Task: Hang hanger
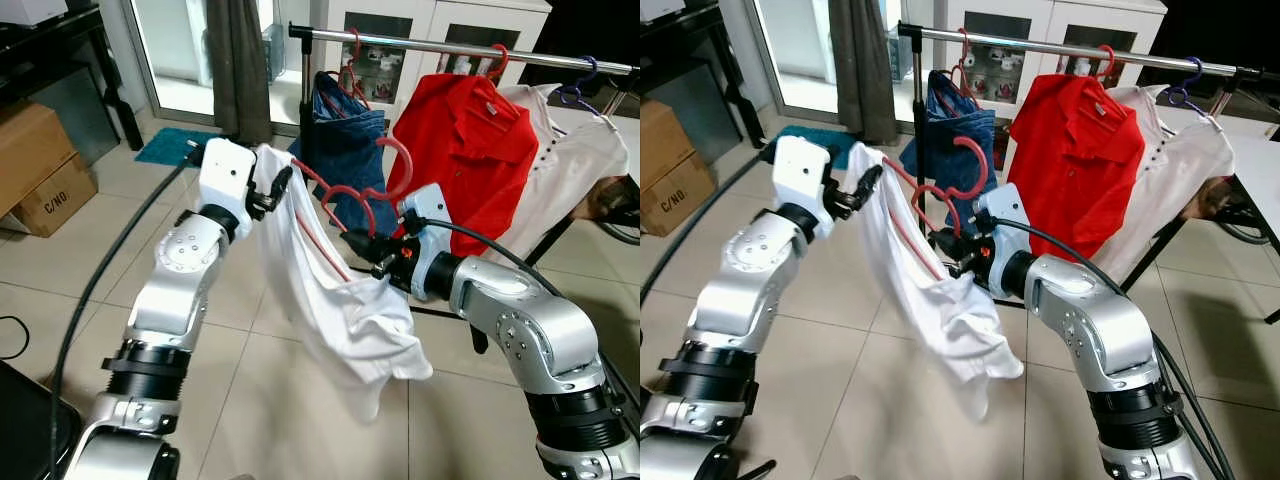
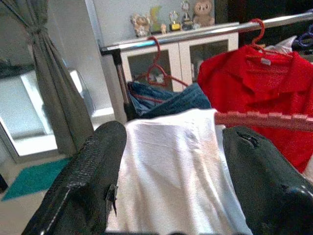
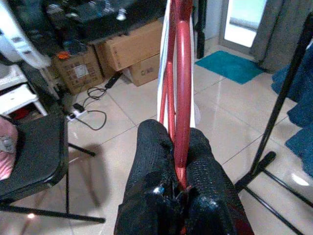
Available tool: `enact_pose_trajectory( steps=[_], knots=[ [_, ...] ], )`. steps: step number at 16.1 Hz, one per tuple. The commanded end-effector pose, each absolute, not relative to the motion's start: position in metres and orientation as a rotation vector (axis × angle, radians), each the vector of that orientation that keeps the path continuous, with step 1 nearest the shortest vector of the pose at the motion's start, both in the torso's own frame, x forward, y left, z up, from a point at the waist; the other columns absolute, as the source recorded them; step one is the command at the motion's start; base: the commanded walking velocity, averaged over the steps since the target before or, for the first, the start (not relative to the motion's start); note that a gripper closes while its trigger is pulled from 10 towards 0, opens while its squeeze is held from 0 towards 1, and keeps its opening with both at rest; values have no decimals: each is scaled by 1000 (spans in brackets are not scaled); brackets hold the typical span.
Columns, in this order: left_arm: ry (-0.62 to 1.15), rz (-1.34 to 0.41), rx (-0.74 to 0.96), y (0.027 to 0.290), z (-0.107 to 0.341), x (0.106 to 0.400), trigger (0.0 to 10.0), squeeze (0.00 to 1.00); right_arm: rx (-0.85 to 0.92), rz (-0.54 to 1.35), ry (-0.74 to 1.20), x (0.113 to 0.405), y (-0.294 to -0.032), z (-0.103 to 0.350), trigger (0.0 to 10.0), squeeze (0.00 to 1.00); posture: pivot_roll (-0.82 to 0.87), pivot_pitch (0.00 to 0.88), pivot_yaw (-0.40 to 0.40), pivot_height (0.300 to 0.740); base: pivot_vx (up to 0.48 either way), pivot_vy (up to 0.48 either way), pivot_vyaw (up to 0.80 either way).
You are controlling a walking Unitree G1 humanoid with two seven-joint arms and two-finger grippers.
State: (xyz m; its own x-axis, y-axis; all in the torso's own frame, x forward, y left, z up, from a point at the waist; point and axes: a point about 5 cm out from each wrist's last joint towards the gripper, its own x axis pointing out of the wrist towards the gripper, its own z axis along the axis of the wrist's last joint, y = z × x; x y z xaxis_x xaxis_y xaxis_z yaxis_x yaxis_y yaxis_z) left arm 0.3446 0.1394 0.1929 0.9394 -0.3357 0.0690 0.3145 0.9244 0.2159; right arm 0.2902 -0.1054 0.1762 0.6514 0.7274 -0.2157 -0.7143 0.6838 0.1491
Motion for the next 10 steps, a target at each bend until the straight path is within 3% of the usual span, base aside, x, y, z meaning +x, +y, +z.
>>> enact_pose_trajectory(
  steps=[1, 3, 10],
  knots=[
    [-114, -341, 210, 137, 198, 347, 7216, 0, 53, 838, 224, 288, -105, 186, 10000, 0, -177, 0, -20, 740, 0, 0, 0],
    [-92, -380, 209, 130, 194, 347, 0, 0, 57, 851, 218, 286, -104, 187, 10000, 0, -177, 0, -20, 740, 0, 0, 0],
    [-45, -403, 214, 127, 184, 347, 0, 0, 67, 879, 207, 284, -103, 190, 10000, 0, -183, 0, -17, 740, 0, 0, 0]
  ],
)
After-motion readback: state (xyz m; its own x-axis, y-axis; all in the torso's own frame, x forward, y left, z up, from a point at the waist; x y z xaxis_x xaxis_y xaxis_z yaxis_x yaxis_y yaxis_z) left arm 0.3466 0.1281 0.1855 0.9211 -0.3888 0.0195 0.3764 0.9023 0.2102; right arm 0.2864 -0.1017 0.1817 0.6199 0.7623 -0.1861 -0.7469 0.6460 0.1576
